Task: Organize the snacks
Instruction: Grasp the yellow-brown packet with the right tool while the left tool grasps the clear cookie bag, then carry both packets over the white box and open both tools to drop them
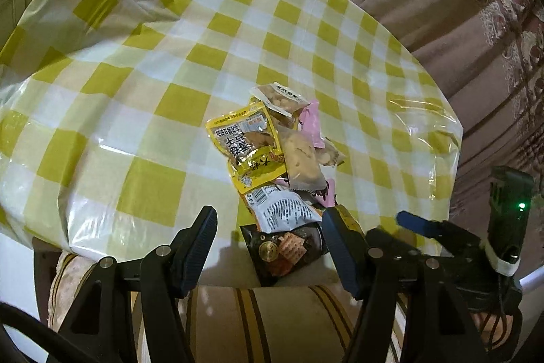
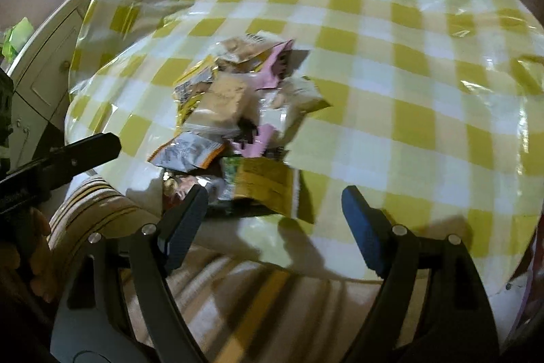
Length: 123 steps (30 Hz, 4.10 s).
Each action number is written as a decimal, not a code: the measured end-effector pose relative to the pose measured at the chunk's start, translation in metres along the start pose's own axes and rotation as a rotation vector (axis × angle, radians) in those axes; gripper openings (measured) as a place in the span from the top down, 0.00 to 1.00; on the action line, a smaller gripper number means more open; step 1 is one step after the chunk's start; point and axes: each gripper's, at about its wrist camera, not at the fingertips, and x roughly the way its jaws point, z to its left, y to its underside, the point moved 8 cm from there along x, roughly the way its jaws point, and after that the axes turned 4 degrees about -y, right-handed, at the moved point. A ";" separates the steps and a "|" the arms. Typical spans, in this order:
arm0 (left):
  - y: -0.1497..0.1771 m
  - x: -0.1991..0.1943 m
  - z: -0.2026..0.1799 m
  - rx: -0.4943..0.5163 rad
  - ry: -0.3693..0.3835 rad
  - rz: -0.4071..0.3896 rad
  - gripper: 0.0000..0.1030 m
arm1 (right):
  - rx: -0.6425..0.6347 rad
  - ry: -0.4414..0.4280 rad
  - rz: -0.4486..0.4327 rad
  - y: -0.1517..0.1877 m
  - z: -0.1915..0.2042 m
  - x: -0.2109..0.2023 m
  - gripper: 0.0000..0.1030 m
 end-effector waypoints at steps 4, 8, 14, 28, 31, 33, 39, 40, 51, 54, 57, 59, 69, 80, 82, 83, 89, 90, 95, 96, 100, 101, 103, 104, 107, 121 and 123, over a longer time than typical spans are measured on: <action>-0.003 0.002 -0.001 0.005 -0.002 -0.007 0.37 | 0.014 -0.005 0.039 -0.002 0.001 0.020 0.20; -0.007 0.006 -0.001 0.005 -0.005 -0.006 0.37 | 0.057 -0.017 0.064 -0.004 -0.006 0.033 0.20; -0.016 0.014 -0.007 0.029 -0.022 -0.010 0.37 | 0.046 -0.013 0.097 -0.003 -0.004 0.048 0.33; -0.028 0.058 -0.044 0.169 -0.099 0.043 0.38 | 0.085 -0.076 0.064 0.005 -0.010 0.045 0.55; -0.029 0.070 -0.055 0.198 -0.113 0.061 0.38 | 0.109 -0.069 0.040 0.005 -0.016 0.039 0.55; -0.029 0.077 -0.059 0.208 -0.129 0.075 0.38 | 0.129 -0.067 0.025 0.005 -0.020 0.036 0.55; -0.030 0.096 -0.065 0.238 -0.187 0.109 0.43 | 0.198 -0.054 -0.012 0.005 -0.037 0.028 0.55; -0.029 0.099 -0.064 0.242 -0.195 0.118 0.50 | 0.208 -0.050 -0.016 0.006 -0.041 0.026 0.55; -0.024 0.093 -0.068 0.281 -0.195 0.098 0.63 | 0.230 0.000 -0.070 0.003 -0.050 0.012 0.55; -0.025 0.083 -0.071 0.279 -0.184 0.079 0.63 | 0.235 0.018 -0.088 0.003 -0.054 0.005 0.55; -0.023 0.073 -0.077 0.284 -0.169 0.065 0.63 | 0.249 0.022 -0.104 0.003 -0.059 -0.004 0.55; -0.022 0.068 -0.082 0.287 -0.159 0.055 0.63 | 0.256 0.025 -0.116 0.003 -0.062 -0.011 0.55; 0.000 0.048 -0.126 0.331 -0.081 0.041 0.63 | 0.309 0.035 -0.167 0.017 -0.083 -0.048 0.55; 0.036 0.043 -0.200 0.444 0.026 0.070 0.63 | 0.413 0.125 -0.213 0.060 -0.150 -0.102 0.55; 0.045 0.043 -0.216 0.474 0.049 0.082 0.63 | 0.439 0.145 -0.216 0.072 -0.167 -0.112 0.55; 0.048 0.044 -0.222 0.485 0.056 0.087 0.63 | 0.450 0.155 -0.217 0.078 -0.174 -0.116 0.55; 0.080 0.048 -0.269 0.588 0.123 0.136 0.63 | 0.542 0.228 -0.218 0.118 -0.224 -0.141 0.55; 0.087 0.048 -0.277 0.604 0.135 0.146 0.63 | 0.555 0.236 -0.217 0.124 -0.230 -0.143 0.55; 0.114 0.051 -0.315 0.694 0.195 0.193 0.63 | 0.621 0.289 -0.207 0.160 -0.263 -0.158 0.55; 0.118 0.051 -0.320 0.705 0.202 0.198 0.63 | 0.631 0.297 -0.204 0.166 -0.267 -0.160 0.55; 0.142 0.055 -0.345 0.765 0.243 0.248 0.63 | 0.670 0.323 -0.187 0.190 -0.284 -0.164 0.55; 0.148 0.056 -0.351 0.782 0.252 0.259 0.63 | 0.676 0.328 -0.182 0.195 -0.287 -0.165 0.55; 0.158 0.055 -0.360 0.802 0.270 0.280 0.63 | 0.692 0.335 -0.173 0.204 -0.292 -0.166 0.55; 0.164 0.055 -0.364 0.813 0.280 0.293 0.63 | 0.697 0.336 -0.168 0.208 -0.294 -0.166 0.55; 0.174 0.056 -0.371 0.834 0.290 0.312 0.63 | 0.712 0.340 -0.156 0.220 -0.297 -0.166 0.55; 0.198 0.066 -0.379 0.860 0.312 0.405 0.43 | 0.747 0.357 -0.101 0.248 -0.303 -0.160 0.40; 0.196 0.064 -0.377 0.854 0.317 0.398 0.41 | 0.758 0.351 -0.109 0.245 -0.302 -0.161 0.37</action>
